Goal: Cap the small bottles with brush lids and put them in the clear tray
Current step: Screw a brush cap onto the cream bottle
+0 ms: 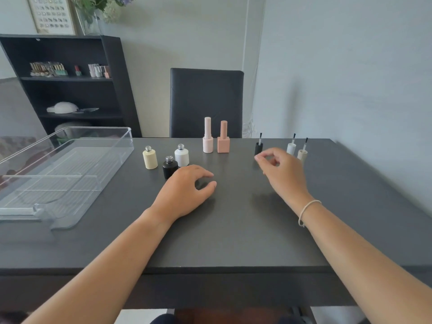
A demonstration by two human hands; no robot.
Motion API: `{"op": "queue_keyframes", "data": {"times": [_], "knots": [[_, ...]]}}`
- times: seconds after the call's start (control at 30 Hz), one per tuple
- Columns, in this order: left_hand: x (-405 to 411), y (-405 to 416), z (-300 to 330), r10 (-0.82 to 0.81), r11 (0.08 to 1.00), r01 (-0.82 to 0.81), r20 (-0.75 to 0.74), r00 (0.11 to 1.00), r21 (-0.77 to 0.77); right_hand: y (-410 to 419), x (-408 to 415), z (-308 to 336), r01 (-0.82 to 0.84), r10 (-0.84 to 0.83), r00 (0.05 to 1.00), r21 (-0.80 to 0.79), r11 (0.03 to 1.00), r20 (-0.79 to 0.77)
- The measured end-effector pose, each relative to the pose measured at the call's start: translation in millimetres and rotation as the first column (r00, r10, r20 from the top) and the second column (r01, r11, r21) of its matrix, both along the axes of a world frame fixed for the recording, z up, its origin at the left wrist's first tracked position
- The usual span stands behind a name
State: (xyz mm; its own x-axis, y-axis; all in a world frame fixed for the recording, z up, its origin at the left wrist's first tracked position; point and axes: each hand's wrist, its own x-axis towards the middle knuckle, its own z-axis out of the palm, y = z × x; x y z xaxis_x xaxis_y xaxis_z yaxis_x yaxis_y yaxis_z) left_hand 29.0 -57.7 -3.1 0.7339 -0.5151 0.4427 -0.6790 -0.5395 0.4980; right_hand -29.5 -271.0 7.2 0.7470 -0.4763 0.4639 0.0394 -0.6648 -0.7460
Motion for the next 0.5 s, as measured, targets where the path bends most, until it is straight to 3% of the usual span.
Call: {"op": "queue_keyframes", "data": {"times": [0.23,0.5], "knots": [[0.8,1.1,-0.7,0.05,0.997,-0.05,0.002,0.999,-0.06,-34.6,-16.7,0.4,0.352,-0.368,0.926,0.162,0.922,0.083],[0.1,1.8,-2.5,0.02,0.999,-0.021,-0.021,1.0,-0.042,-47.8,-9.9,0.8,0.405,-0.382,0.91,0.148,0.902,-0.162]]}}
